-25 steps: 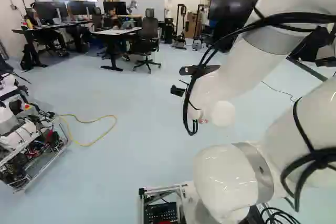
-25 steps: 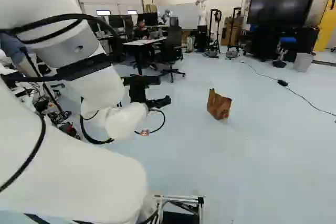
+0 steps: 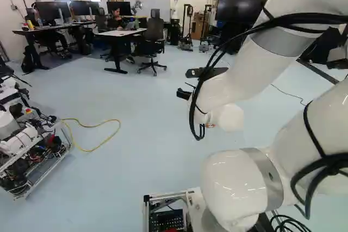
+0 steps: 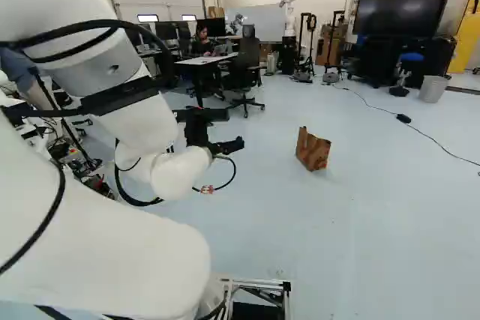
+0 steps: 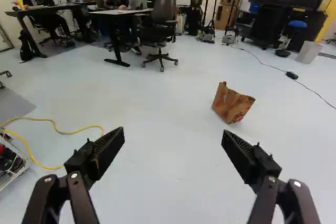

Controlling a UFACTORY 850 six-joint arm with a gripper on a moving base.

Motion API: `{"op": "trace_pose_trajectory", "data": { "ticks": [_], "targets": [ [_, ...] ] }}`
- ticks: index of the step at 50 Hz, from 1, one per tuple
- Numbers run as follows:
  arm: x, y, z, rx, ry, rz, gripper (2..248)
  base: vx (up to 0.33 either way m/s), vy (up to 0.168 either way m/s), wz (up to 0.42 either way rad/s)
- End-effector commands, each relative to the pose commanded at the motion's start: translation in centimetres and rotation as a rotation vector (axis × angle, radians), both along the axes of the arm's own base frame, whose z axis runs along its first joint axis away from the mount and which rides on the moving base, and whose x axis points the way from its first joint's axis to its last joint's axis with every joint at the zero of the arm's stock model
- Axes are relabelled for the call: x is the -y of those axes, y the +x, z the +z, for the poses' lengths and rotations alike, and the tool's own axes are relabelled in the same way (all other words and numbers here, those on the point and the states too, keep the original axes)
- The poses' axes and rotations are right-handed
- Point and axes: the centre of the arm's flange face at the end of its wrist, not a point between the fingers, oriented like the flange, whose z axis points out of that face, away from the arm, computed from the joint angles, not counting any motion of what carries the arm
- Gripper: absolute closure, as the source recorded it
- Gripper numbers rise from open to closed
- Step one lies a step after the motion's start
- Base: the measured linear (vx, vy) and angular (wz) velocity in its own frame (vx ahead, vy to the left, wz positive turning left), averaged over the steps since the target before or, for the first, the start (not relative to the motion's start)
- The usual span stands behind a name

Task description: Pick up the grocery bag from the ground

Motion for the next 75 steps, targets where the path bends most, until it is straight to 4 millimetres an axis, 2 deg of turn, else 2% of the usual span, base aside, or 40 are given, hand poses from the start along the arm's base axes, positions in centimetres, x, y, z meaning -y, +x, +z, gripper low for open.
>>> {"op": "trace_pose_trajectory", "data": {
  "ticks": [38, 60, 75],
  "targets": [
    [0.00, 0.00, 0.00, 0.000, 0.000, 0.000, 3, 0.013, -0.007, -0.027],
    [0.00, 0.00, 0.00, 0.000, 0.000, 0.000, 3, 0.138, -0.002, -0.019],
    [0.00, 0.00, 0.00, 0.000, 0.000, 0.000, 3, 0.165, -0.050, -0.267]
  ]
}}
